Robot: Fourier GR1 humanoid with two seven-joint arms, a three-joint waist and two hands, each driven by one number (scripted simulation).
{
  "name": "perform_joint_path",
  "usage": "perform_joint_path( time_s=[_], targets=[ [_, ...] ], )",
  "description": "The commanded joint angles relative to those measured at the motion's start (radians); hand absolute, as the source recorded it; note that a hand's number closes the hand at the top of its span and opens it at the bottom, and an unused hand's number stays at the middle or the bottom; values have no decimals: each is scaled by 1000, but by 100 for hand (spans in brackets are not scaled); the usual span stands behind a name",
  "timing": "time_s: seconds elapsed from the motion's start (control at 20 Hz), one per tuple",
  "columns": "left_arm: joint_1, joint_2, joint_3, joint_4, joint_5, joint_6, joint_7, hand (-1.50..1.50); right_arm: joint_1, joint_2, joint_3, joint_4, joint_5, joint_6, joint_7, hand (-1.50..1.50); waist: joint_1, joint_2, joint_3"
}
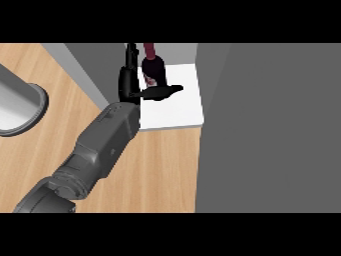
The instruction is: Pick up the wine, place it into the cabinet and close the cabinet
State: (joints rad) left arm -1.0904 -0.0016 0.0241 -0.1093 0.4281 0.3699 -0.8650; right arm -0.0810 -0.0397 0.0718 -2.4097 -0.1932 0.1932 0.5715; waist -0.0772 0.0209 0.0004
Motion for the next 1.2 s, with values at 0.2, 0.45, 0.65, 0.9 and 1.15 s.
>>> perform_joint_path(
  time_s=[0.2, 0.45, 0.65, 0.9, 1.15],
  targets=[
    [62, 1, 11, -8, 57, -76, -37, -150, 11, 6, 29, -37, 1, -2, -3, -150, 4, -4, -2],
    [72, 1, -12, -27, 85, -100, -18, -150, -14, 15, 43, -63, 12, -48, 61, -150, 25, -11, -2],
    [117, 1, -74, -76, 164, -101, 1, -150, 44, 18, 40, -48, -7, -14, -2, -150, 18, -19, -1],
    [188, 2, -198, -191, 247, -95, 21, -150, -25, 3, -19, -23, -11, -44, 27, -150, 34, -21, -1],
    [302, 2, -435, -420, 352, 56, 60, -150, -50, 3, 6, -73, 2, -68, 78, -150, 40, -23, -1]
  ],
)
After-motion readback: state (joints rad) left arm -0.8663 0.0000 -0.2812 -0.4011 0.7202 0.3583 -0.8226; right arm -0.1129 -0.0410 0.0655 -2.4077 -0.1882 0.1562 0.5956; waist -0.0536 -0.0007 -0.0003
